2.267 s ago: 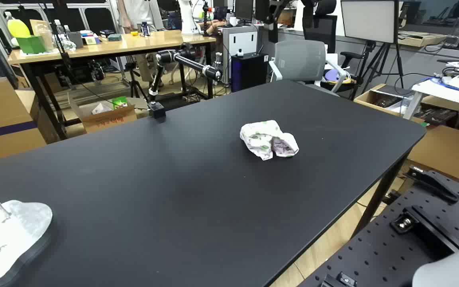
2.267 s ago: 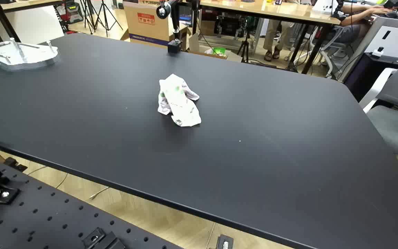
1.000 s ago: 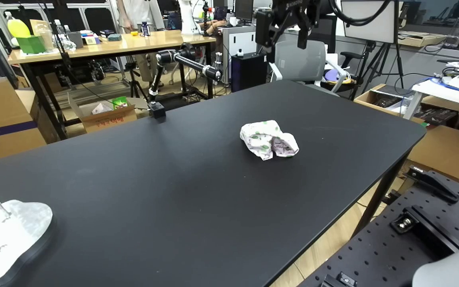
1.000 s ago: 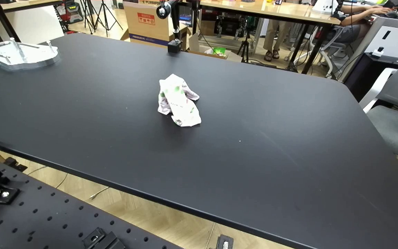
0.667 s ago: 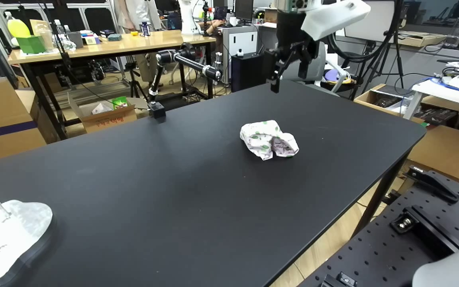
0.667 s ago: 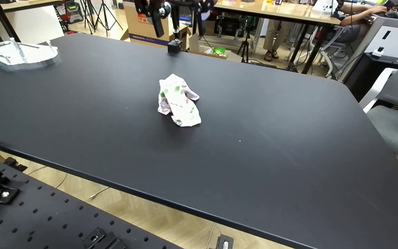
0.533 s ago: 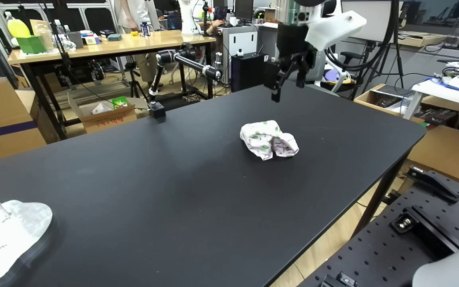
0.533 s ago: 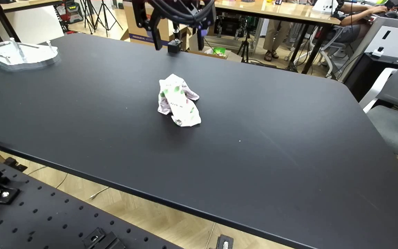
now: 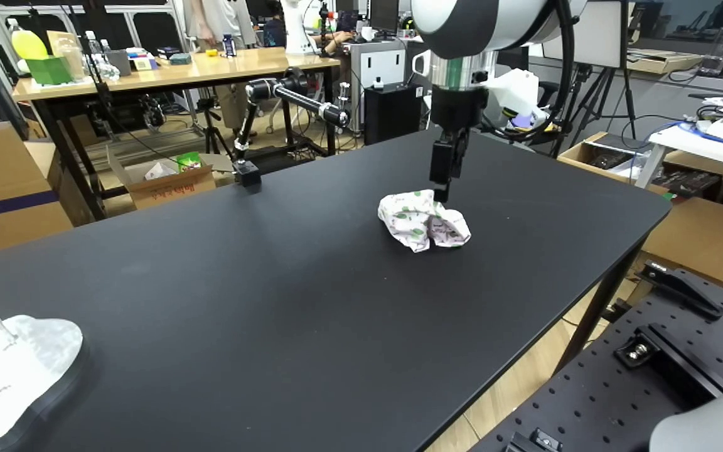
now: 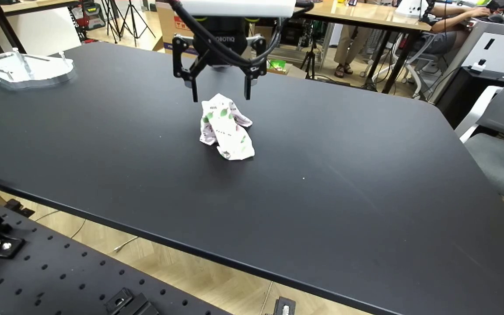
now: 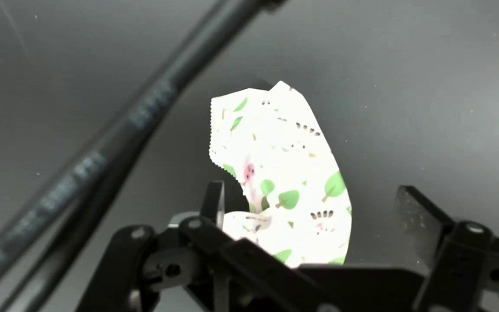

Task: Hang the cloth on the stand

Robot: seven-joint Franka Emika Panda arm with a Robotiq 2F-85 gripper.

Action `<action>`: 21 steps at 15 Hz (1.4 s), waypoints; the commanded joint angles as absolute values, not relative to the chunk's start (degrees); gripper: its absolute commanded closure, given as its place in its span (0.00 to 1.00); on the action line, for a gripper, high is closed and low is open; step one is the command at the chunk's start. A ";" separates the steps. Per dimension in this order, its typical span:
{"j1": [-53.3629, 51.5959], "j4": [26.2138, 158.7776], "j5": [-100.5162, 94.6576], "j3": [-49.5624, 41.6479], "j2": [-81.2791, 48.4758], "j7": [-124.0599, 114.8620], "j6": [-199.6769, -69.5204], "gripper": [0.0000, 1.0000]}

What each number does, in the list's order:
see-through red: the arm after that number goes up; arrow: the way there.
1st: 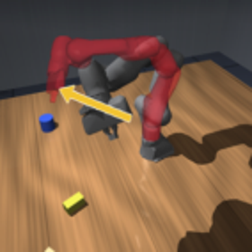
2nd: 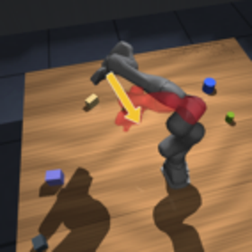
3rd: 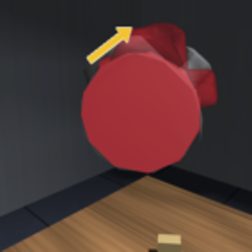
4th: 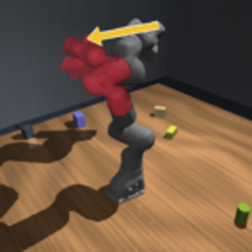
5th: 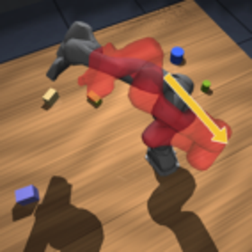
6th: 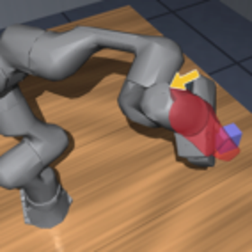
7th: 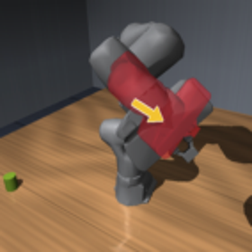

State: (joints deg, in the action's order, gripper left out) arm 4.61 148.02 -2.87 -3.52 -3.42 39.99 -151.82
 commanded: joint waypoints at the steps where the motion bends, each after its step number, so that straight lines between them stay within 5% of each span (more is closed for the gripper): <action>1: 5.39 143.16 -3.07 -2.50 -8.31 50.93 -148.81 0.00; 4: 5.95 140.78 -4.63 -1.71 -11.21 58.74 -146.74 0.00; 5: 6.20 140.11 -4.19 -1.46 -11.95 60.43 -146.22 0.25; 7: 6.64 139.20 -3.66 -1.05 -12.79 63.42 -145.45 0.32; 16: 6.07 137.77 -7.00 -2.07 -11.45 62.43 -143.87 0.96; 21: 5.64 135.08 -1.92 -1.83 -10.30 51.88 -142.01 0.99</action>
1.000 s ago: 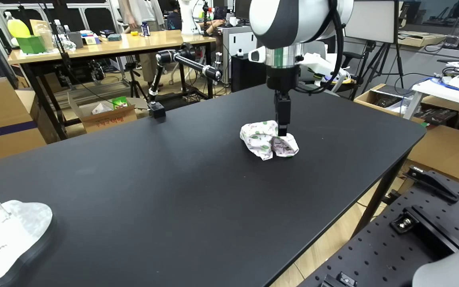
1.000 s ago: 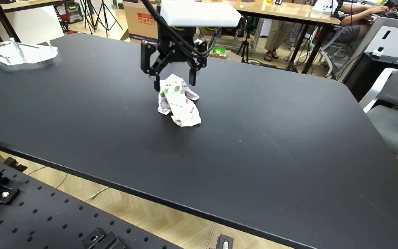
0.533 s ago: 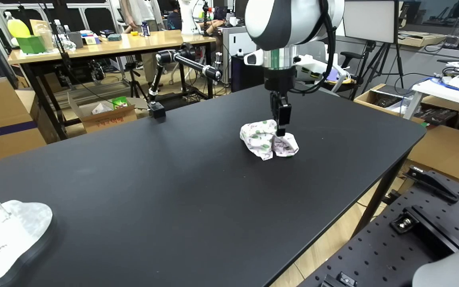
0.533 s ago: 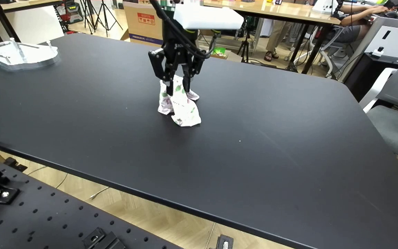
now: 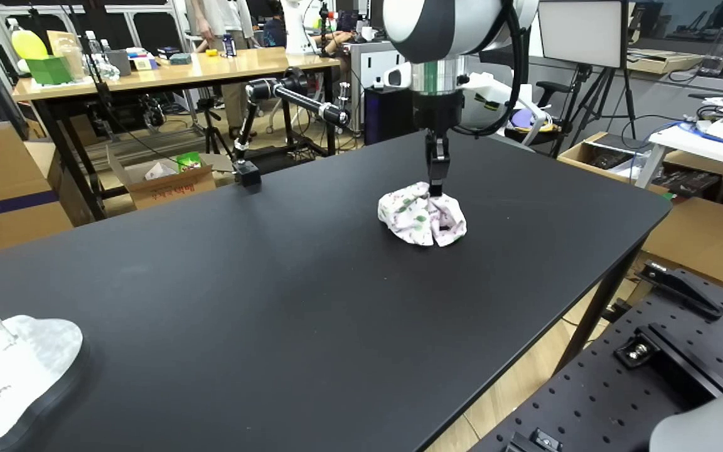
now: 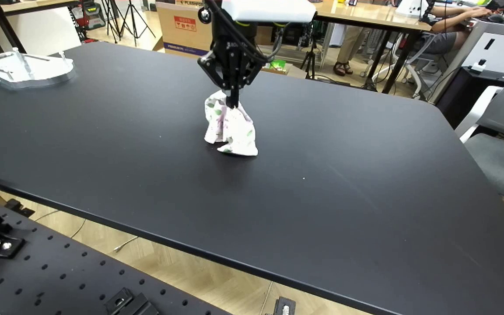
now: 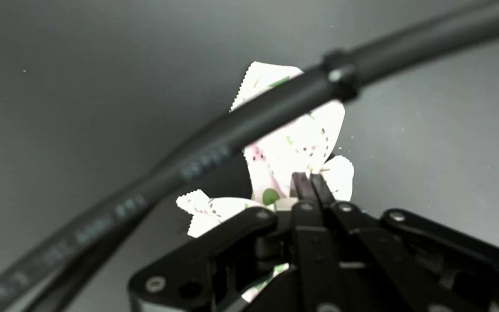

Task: Hang the cloth on the stand

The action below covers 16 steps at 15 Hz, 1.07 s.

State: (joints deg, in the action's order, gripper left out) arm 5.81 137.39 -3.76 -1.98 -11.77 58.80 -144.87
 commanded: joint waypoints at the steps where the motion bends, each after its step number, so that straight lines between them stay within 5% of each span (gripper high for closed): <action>1: 5.49 134.41 -1.54 -1.91 -9.76 49.35 -141.50 0.99; 16: -1.73 103.73 -13.43 1.05 -4.35 0.42 -115.51 0.99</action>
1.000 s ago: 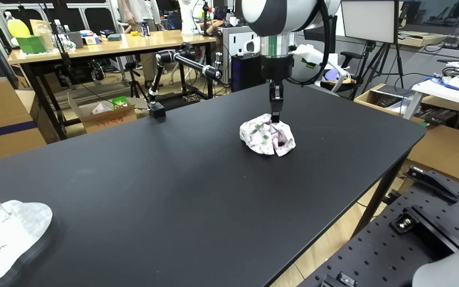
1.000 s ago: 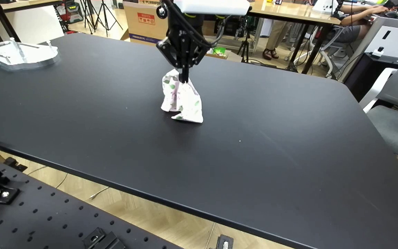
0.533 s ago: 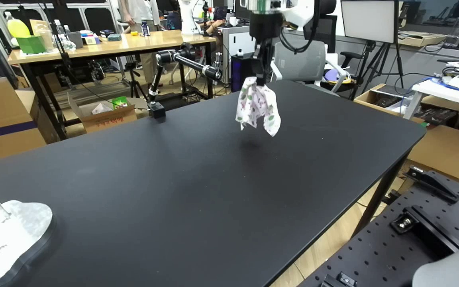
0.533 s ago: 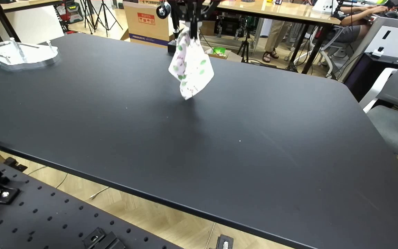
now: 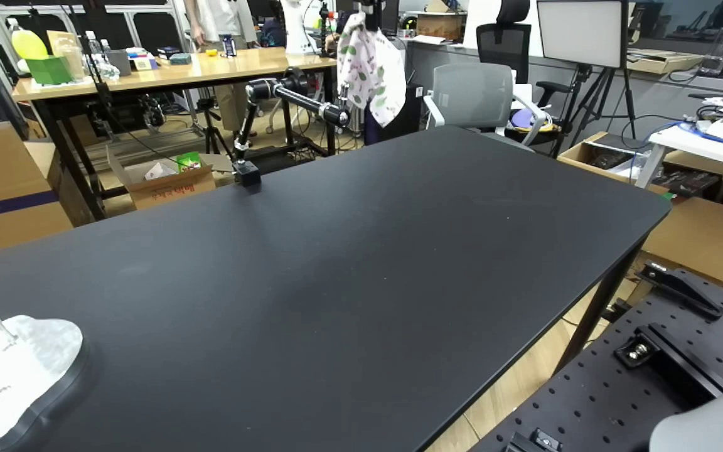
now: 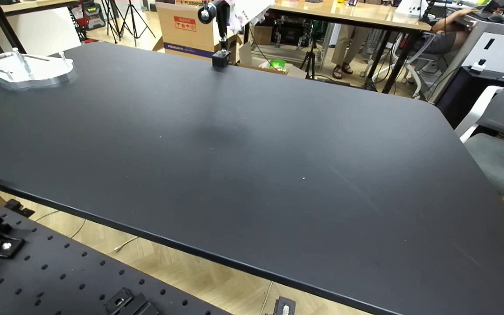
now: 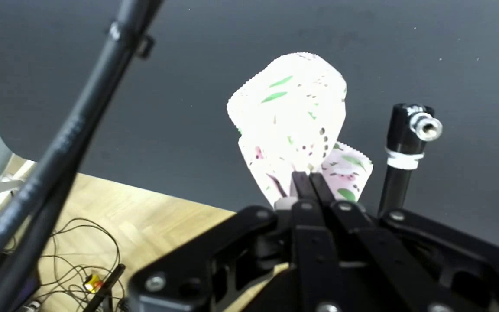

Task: Hang the cloth on the stand

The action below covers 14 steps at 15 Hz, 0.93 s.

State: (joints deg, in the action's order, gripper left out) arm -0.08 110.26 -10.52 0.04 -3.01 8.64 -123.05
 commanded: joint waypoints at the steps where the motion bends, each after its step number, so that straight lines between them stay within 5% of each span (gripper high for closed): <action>1: -2.35 102.76 -14.32 1.55 -4.27 -1.87 -113.16 0.99; 14: -4.45 98.85 -13.63 3.17 -9.15 -7.01 -103.40 0.99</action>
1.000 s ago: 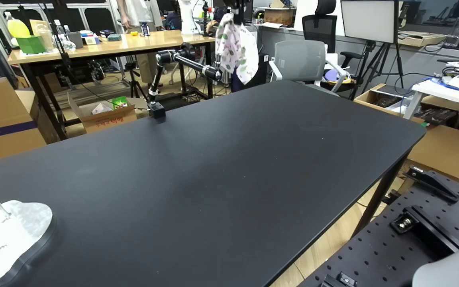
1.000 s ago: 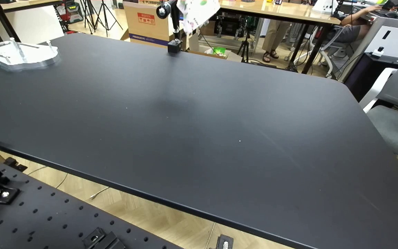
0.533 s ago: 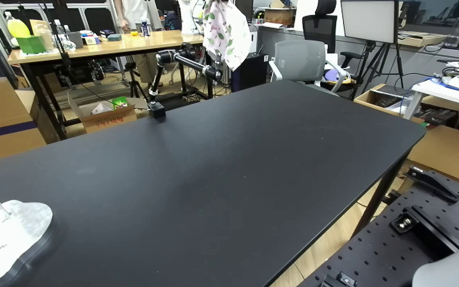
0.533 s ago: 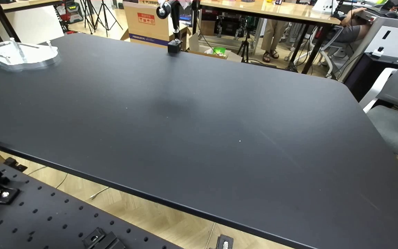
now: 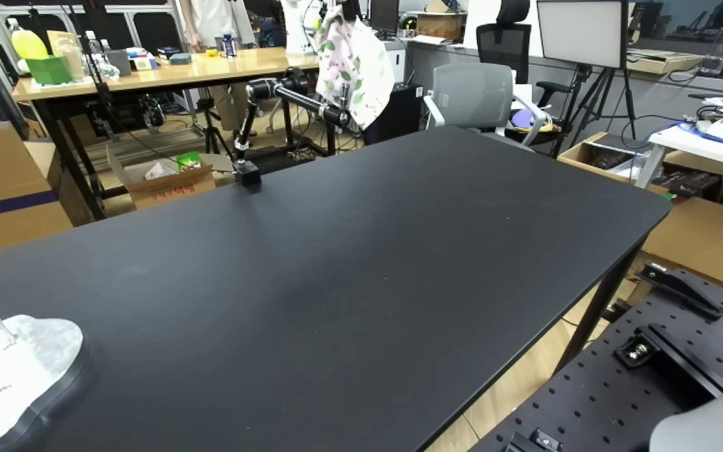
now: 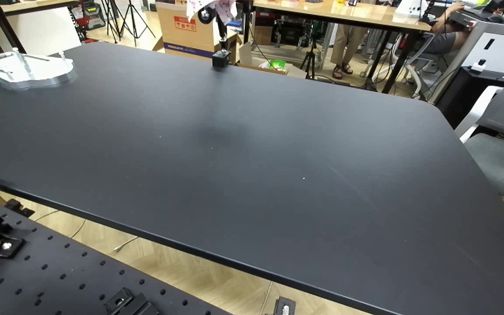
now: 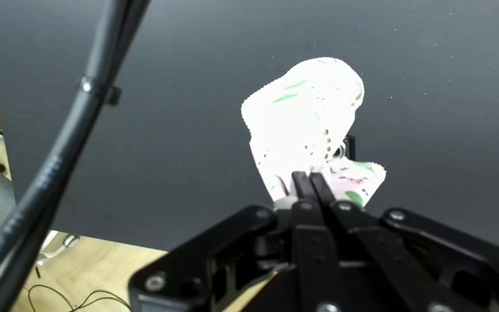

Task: Hang the cloth on the stand

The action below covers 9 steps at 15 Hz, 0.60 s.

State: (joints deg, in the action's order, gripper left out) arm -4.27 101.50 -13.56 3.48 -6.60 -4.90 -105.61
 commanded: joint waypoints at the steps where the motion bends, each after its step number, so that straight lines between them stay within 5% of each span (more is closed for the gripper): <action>1: -4.34 98.39 -12.77 3.05 -10.11 -6.78 -102.68 0.99; 9: -5.18 94.55 -12.18 3.07 -14.97 -6.72 -100.07 0.99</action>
